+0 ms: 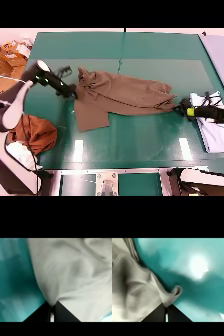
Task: Fold the shirts.
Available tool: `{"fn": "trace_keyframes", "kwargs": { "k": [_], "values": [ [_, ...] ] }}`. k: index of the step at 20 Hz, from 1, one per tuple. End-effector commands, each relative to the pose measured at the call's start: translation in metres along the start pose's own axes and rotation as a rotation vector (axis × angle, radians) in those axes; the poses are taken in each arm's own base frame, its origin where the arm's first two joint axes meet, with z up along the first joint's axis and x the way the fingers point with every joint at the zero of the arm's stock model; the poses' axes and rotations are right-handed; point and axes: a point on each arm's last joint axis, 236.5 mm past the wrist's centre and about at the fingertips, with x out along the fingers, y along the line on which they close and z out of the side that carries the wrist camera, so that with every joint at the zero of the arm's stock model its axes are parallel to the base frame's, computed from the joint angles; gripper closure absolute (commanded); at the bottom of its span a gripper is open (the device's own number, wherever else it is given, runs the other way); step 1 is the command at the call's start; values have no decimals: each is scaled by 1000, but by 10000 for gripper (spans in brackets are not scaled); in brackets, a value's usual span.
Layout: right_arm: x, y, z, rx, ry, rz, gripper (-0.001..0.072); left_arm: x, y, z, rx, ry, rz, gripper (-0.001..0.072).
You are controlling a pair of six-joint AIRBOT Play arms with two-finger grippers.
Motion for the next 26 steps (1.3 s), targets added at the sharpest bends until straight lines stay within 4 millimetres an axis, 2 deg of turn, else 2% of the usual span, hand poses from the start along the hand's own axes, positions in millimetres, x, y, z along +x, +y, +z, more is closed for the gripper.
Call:
{"fn": "trace_keyframes", "kwargs": {
  "k": [1,3,5,7,8,9,11,13,15,16,18,20,21,23,26],
  "values": [
    [-67,89,25,-196,-92,134,698,-93,-58,28,149,-197,24,681],
    [-145,164,42,-368,-265,199,698,-179,-111,41,264,-404,61,681],
    [-236,237,40,-530,-477,258,698,-275,-172,35,390,-648,103,681],
    [-320,296,17,-648,-667,319,698,-369,-235,5,515,-915,141,680],
    [-358,319,1,-688,-754,349,699,-412,-265,-20,565,-1051,153,680],
    [-390,337,-15,-714,-823,377,698,-445,-288,-47,605,-1159,161,680],
    [-444,363,-46,-760,-951,420,698,-491,-327,-107,679,-1317,172,679],
    [-484,382,-70,-791,-1060,459,698,-520,-354,-160,737,-1430,178,679],
    [-511,395,-85,-819,-1139,491,698,-537,-370,-197,767,-1509,174,679],
    [-517,397,-88,-815,-1152,502,698,-540,-374,-206,761,-1525,160,679],
    [-513,392,-79,-797,-1150,476,698,-540,-374,-208,736,-1526,136,679],
    [-494,381,-58,-763,-1102,443,697,-526,-360,-186,685,-1476,123,678],
    [-475,372,-43,-731,-1051,424,698,-513,-349,-170,656,-1431,121,678],
    [-425,344,-8,-646,-919,380,698,-472,-315,-126,570,-1303,115,678],
    [-331,282,43,-494,-728,304,698,-383,-249,-52,405,-1069,72,678]
  ]
}}
